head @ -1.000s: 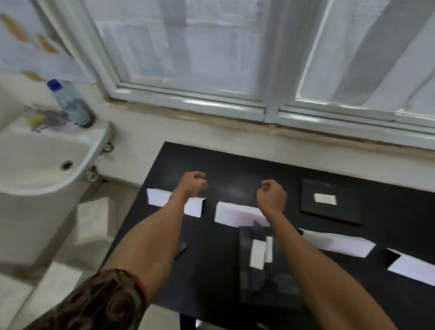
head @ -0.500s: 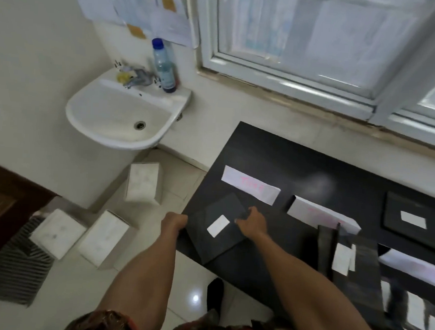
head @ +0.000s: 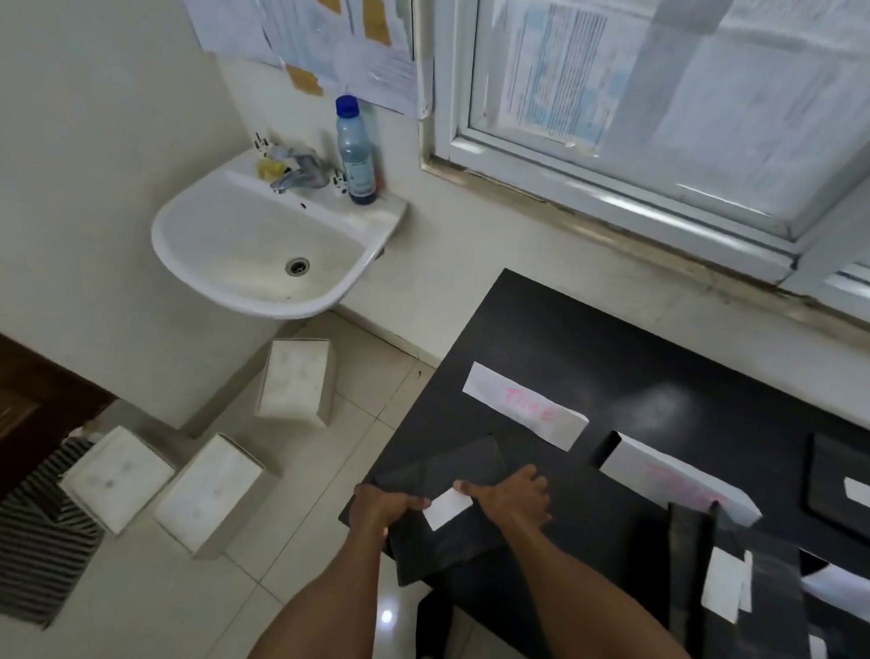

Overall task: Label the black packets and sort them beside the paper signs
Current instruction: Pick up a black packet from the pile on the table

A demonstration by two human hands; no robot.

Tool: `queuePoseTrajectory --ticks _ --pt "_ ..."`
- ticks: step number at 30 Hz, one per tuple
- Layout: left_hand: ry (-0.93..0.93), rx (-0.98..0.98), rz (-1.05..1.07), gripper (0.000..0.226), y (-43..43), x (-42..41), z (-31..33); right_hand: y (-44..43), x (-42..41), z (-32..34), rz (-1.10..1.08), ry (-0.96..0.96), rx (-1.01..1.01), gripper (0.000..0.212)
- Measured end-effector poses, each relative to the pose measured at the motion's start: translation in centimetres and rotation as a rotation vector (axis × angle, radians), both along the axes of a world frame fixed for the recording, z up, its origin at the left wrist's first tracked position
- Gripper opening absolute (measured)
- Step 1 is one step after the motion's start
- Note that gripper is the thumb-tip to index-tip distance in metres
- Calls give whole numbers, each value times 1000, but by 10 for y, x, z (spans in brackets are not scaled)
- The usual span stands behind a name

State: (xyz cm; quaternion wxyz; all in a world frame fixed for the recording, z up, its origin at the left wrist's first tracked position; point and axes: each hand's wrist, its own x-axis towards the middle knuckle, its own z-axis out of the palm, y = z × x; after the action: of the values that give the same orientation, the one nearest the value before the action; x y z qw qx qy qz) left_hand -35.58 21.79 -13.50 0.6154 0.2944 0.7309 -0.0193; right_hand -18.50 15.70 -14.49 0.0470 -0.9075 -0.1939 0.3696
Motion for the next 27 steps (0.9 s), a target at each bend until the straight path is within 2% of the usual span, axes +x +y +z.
queuePoseTrajectory --ticks 5,9,13,18,22,25,27 --pt "-34 104 84 108 -1 -3 -1 -3 -2 5 -23 52 81 127" --pt "-201 227 168 81 9 -1 13 -3 2 19 -90 200 306 92" --pt "-355 283 193 76 26 0 35 6 19 47 -60 270 542 77" --pt "-610 198 214 61 40 13 76 24 43 92 35 203 732 70" --pt "-747 168 281 50 45 38 112 41 55 135 32 -43 840 54" --pt "-871 233 401 46 43 68 139 47 49 157 -155 -301 951 72" --pt "-947 252 459 43 41 92 157 43 42 164 -338 -266 1050 98"
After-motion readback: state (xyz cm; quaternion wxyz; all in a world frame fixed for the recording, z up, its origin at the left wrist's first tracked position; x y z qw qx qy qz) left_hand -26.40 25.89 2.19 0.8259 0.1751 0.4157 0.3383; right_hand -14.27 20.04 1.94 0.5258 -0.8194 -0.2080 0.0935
